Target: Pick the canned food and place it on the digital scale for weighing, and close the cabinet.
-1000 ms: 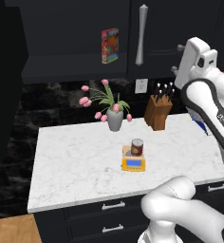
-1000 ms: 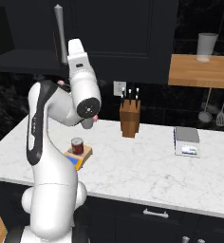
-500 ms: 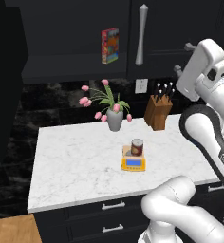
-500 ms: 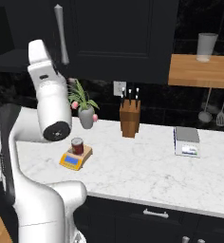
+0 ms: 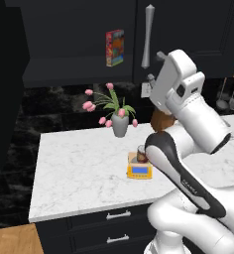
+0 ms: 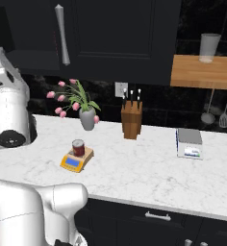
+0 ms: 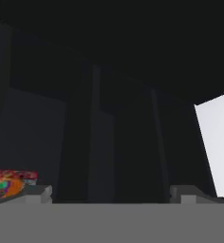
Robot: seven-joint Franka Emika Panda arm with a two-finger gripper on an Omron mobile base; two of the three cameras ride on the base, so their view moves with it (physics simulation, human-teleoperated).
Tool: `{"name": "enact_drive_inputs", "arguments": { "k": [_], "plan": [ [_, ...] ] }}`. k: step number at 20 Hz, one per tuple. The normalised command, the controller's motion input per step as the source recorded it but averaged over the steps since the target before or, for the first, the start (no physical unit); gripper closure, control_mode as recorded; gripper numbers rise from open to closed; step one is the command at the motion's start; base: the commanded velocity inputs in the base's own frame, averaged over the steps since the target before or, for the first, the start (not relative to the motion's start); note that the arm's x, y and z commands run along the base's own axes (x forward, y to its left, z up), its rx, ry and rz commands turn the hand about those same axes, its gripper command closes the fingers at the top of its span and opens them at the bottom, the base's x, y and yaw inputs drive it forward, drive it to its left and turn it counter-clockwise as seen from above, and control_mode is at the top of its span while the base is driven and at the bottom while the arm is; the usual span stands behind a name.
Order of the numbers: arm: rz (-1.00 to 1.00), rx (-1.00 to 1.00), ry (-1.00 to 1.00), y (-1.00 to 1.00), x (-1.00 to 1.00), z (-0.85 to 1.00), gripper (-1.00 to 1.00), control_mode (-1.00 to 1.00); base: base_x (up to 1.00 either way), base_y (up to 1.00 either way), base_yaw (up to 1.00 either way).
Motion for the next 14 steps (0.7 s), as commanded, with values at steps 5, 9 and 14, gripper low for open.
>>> {"name": "enact_drive_inputs", "arguments": {
  "k": [5,9,14],
  "plan": [
    [0.0,0.01,-0.05,0.94,0.0,-0.07,-1.0,-1.0,0.0,0.0,0.0],
    [0.0,0.03,-0.04,0.66,0.0,-0.23,-1.0,-1.0,0.0,0.0,0.0],
    [0.0,0.08,0.0,0.46,0.0,-0.39,-1.0,-1.0,0.0,0.0,0.0]
  ]
}}
